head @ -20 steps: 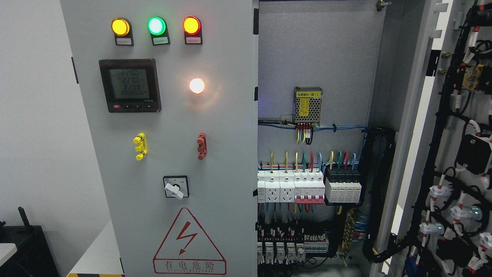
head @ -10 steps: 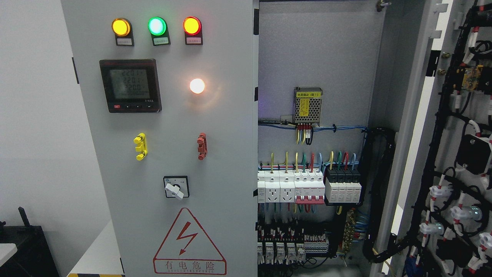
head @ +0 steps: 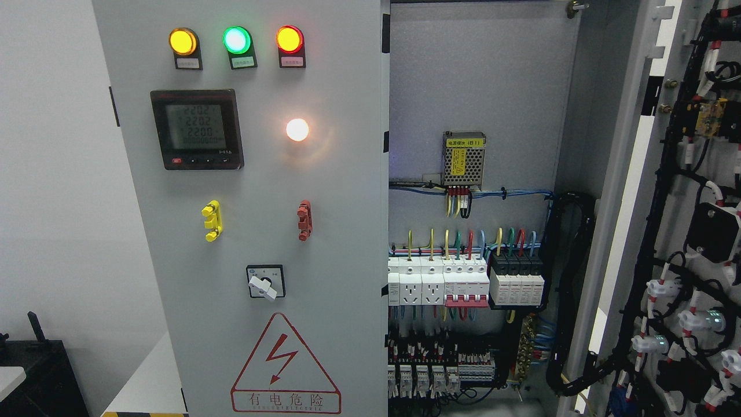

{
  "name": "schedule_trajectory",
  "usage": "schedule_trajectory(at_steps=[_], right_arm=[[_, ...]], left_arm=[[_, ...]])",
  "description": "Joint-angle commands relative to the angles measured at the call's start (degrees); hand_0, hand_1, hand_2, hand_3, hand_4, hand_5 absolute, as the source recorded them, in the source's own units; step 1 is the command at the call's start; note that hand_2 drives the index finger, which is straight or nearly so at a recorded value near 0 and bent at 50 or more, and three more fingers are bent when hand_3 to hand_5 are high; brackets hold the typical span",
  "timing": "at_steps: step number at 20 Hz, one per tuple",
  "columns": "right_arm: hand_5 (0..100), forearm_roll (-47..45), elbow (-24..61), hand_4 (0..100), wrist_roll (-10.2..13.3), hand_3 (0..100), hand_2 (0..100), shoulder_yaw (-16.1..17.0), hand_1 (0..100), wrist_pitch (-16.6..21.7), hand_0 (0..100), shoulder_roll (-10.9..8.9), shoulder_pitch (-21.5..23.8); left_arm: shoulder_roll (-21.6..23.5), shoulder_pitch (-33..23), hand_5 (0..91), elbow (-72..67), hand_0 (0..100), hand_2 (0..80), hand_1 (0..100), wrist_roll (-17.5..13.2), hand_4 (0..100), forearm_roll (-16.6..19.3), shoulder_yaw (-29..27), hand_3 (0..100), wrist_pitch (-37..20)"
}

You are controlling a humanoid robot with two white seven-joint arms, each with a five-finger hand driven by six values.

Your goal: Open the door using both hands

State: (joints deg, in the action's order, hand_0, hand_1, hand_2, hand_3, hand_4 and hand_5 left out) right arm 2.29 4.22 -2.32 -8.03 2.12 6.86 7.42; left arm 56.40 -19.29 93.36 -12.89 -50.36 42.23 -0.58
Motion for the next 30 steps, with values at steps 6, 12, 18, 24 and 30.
schedule_trajectory(at_steps=[6, 12, 18, 24, 30], right_arm=[[0, 0.0, 0.0, 0, 0.0, 0, 0, -0.1, 0, 0.0, 0, 0.00, 0.0], [0, 0.1, 0.1, 0, 0.0, 0, 0, 0.0, 0, 0.1, 0, 0.00, 0.0], [0, -0.1, 0.1, 0, 0.0, 0, 0, -0.1, 0, 0.1, 0, 0.00, 0.0], [0, 0.0, 0.3, 0, 0.0, 0, 0, 0.1, 0, 0.0, 0, -0.09, 0.2], [0, 0.1, 5.2, 0, 0.0, 0, 0, 0.1, 0, 0.1, 0, -0.79, 0.7]], left_arm=[[-19.0, -8.7, 0.0, -29.8, 0, 0.0, 0, 0.1, 4, 8.5, -7.3, 0, -6.9], [-28.9, -5.4, 0.0, -44.7, 0, 0.0, 0, -0.6, 4, 13.3, -7.3, 0, -7.0], [-42.1, 3.1, 0.0, -66.5, 0, 0.0, 0, -2.2, 4, 21.0, -9.2, 0, -9.3], [-50.0, 11.3, 0.0, -81.6, 0, 0.0, 0, -2.1, 4, 22.3, -9.3, 0, -9.4], [-57.5, 19.0, 0.0, -97.0, 0, 0.0, 0, -0.7, 4, 36.4, -25.6, 0, -9.0]])
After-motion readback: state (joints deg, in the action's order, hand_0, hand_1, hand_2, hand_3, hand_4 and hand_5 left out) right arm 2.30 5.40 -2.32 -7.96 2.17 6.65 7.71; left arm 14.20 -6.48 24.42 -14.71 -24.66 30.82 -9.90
